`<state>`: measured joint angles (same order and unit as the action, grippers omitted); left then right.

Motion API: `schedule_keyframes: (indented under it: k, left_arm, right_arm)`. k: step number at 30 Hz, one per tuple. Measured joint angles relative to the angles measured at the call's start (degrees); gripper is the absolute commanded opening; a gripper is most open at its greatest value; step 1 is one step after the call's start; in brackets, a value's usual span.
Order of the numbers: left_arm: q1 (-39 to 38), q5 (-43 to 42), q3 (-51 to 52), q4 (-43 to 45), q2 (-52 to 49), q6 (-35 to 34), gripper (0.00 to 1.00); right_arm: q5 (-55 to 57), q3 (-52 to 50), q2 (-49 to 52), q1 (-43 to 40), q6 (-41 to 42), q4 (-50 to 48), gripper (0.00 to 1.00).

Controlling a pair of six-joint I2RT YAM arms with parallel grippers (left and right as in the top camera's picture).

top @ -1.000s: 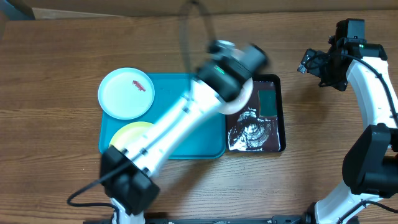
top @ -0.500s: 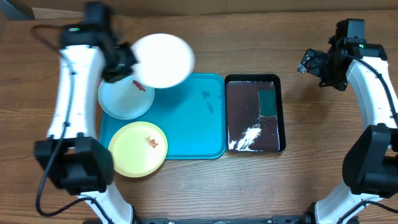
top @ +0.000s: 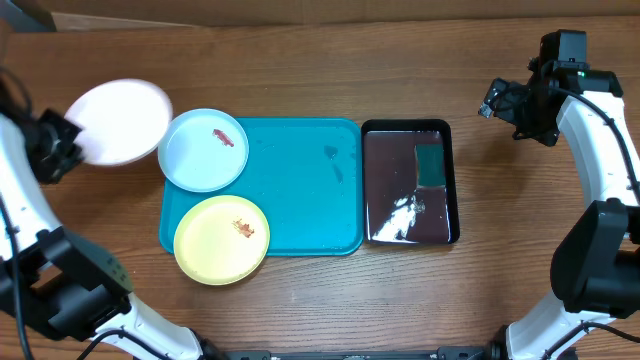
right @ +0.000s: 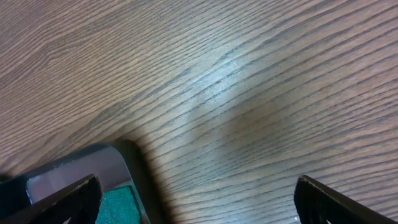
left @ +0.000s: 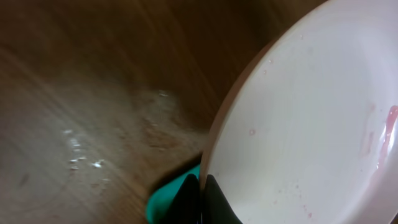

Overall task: Clean dirty plates on tray and stack at the side
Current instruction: 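Carry the white plate left and set it on the table beside the teal tray, then release the white plate and move the left gripper to the yellow plate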

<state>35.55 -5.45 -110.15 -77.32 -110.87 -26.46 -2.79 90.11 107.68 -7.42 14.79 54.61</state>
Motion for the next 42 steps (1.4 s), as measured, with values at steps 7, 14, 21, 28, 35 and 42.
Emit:
schedule_keyframes:
  k: [7,14,21,28,35,42]
  left_arm:
    - [3.3,12.6,0.0,-0.7,0.0,-0.3,0.04]
    - [3.3,19.1,0.0,0.5,0.0,-0.5,0.04]
    - [3.3,19.8,6.7,7.1,0.0,-0.5,0.04]
    - [3.3,18.2,15.6,15.2,-0.2,0.1,0.04]
    - [3.3,15.4,22.0,21.5,-0.2,1.2,0.06]
    - [3.2,11.5,23.3,23.4,-0.2,2.8,0.12]
  right_arm:
    - [0.0,0.0,0.0,0.0,0.0,0.0,1.00]
    - [0.0,0.0,0.0,0.0,0.0,0.0,1.00]
    - [0.0,0.0,0.0,0.0,0.0,0.1,1.00]
    - [0.0,0.0,0.0,0.0,0.0,0.0,1.00]
    - [0.0,0.0,0.0,0.0,0.0,0.0,1.00]
    - [0.0,0.0,0.0,0.0,0.0,0.0,1.00]
